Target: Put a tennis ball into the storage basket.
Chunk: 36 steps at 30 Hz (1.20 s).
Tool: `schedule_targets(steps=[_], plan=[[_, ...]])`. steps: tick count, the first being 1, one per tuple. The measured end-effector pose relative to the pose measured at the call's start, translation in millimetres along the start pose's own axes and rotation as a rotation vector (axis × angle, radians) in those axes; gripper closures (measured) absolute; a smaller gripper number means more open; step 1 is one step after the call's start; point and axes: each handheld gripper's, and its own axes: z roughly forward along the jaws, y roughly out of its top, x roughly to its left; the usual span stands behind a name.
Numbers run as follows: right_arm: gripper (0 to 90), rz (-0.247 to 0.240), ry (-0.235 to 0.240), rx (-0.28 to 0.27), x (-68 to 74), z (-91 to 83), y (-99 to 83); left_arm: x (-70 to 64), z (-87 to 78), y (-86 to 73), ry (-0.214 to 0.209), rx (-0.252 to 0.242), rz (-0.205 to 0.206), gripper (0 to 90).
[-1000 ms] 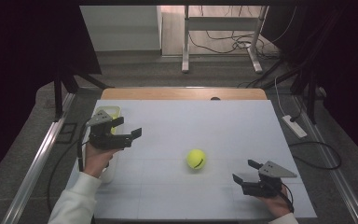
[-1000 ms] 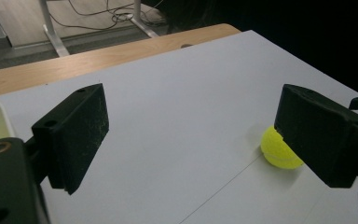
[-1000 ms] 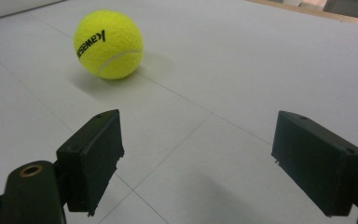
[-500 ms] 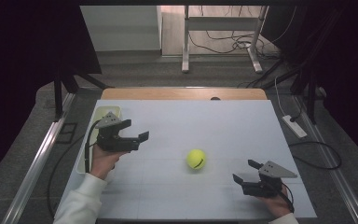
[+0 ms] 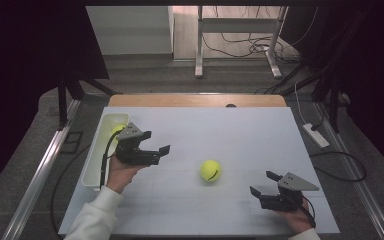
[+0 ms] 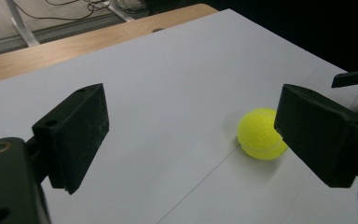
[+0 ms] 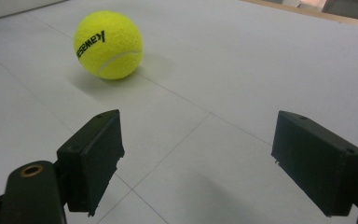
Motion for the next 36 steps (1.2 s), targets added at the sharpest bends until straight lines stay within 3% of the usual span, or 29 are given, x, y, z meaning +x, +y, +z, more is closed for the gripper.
schedule_targets(steps=[18, 36], plan=[[15.9, 0.009, -0.005, -0.026, 0.9, -1.7, 4.2, -19.4, 15.8, -1.7, -0.035, 0.042, 0.059, 10.8], [16.0, 0.005, 0.0, -0.031, 0.5, -0.5, 4.4, -34.1, 35.4, -15.8, -0.07, 0.077, 0.094, 10.5]])
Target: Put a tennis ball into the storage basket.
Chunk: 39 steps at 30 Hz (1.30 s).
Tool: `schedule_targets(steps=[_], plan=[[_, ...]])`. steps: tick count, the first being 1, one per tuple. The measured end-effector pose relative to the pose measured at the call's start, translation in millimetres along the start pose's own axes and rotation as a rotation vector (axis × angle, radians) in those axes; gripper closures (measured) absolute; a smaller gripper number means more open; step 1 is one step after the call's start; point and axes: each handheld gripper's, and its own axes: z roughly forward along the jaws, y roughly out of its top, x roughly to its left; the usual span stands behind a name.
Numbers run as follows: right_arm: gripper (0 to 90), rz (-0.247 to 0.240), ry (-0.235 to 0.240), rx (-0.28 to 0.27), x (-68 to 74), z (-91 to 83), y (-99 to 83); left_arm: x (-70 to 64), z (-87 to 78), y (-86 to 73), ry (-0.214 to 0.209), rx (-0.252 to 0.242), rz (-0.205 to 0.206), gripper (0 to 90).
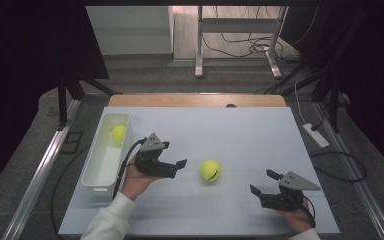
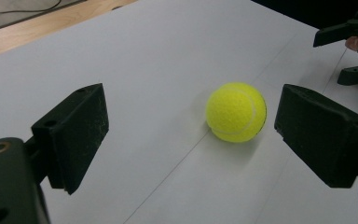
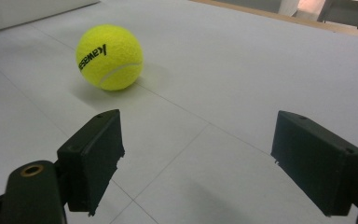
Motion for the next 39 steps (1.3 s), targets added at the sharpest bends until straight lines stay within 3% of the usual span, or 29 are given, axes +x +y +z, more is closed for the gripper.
schedule_targets(steps=[39], plan=[[16.0, -0.003, 0.004, 0.011, -1.9, 1.8, -1.2, -19.2, 41.1, 4.8, -0.056, 0.082, 0.035, 10.7]])
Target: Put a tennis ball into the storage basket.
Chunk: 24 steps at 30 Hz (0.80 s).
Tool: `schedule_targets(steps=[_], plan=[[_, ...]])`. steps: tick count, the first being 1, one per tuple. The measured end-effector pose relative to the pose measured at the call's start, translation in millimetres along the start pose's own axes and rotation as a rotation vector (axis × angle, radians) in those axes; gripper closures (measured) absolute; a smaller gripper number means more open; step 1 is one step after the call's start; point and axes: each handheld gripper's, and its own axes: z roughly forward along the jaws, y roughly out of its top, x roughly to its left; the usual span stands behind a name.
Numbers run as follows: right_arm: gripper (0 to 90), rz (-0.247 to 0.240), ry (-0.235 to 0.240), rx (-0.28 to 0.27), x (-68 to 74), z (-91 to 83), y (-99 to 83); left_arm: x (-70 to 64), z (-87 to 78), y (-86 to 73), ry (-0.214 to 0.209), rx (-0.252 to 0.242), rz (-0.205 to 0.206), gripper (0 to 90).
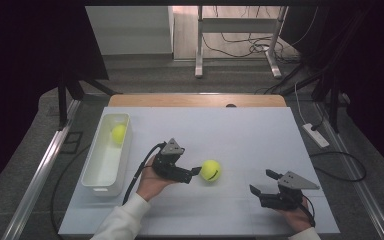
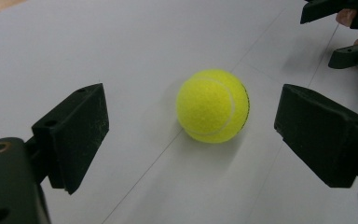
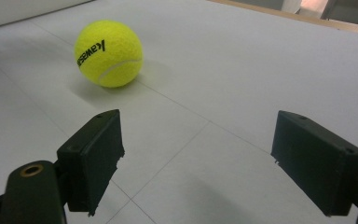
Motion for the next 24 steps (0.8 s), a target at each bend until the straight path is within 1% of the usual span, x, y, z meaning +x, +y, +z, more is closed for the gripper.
schedule_targets(steps=[7, 10, 11, 17, 24], plan=[[16.0, -0.001, 0.0, 0.001, 0.3, -0.3, -0.1, -3.0, 8.7, 3.1, -0.018, 0.002, -0.003, 10.7], [16.0, 0.0, 0.002, -0.001, 0.2, -0.2, -0.3, -4.1, 13.7, 4.7, -0.025, 0.004, -0.014, 10.7], [16.0, 0.0, 0.002, -0.002, 0.2, -0.3, -0.3, -4.2, 15.8, 5.4, -0.023, 0.01, -0.009, 10.7], [16.0, -0.001, 0.004, -0.001, 0.2, -0.1, -0.4, -6.1, 21.5, 7.4, -0.03, 0.015, -0.011, 10.7], [16.0, -0.002, 0.004, 0.0, 0.3, -0.3, -0.7, -10.2, 31.3, 8.6, -0.045, 0.034, -0.004, 10.7]])
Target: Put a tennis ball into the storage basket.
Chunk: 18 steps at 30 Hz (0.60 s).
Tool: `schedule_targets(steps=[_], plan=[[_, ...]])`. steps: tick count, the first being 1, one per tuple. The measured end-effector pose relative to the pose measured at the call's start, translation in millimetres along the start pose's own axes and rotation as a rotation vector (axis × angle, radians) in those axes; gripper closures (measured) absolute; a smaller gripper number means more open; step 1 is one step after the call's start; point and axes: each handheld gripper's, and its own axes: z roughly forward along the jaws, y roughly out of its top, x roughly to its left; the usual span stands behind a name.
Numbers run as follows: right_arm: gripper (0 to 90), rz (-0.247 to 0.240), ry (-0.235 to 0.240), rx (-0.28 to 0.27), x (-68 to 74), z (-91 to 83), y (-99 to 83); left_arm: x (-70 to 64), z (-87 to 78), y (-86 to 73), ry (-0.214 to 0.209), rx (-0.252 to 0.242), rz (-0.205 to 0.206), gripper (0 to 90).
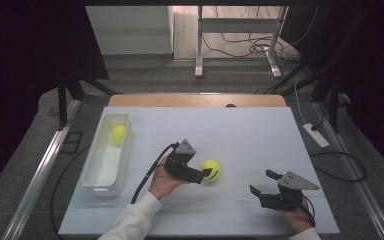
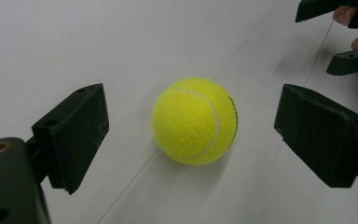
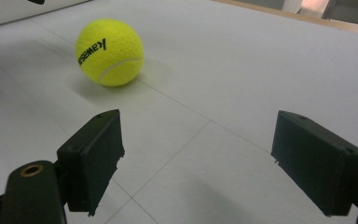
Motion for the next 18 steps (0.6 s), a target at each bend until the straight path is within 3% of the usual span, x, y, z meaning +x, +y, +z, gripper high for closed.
schedule_targets(steps=[18], plan=[[16.0, -0.002, -0.001, 0.002, 0.1, 0.0, -0.4, -3.6, 22.1, 0.1, -0.028, 0.058, -0.008, 9.7]])
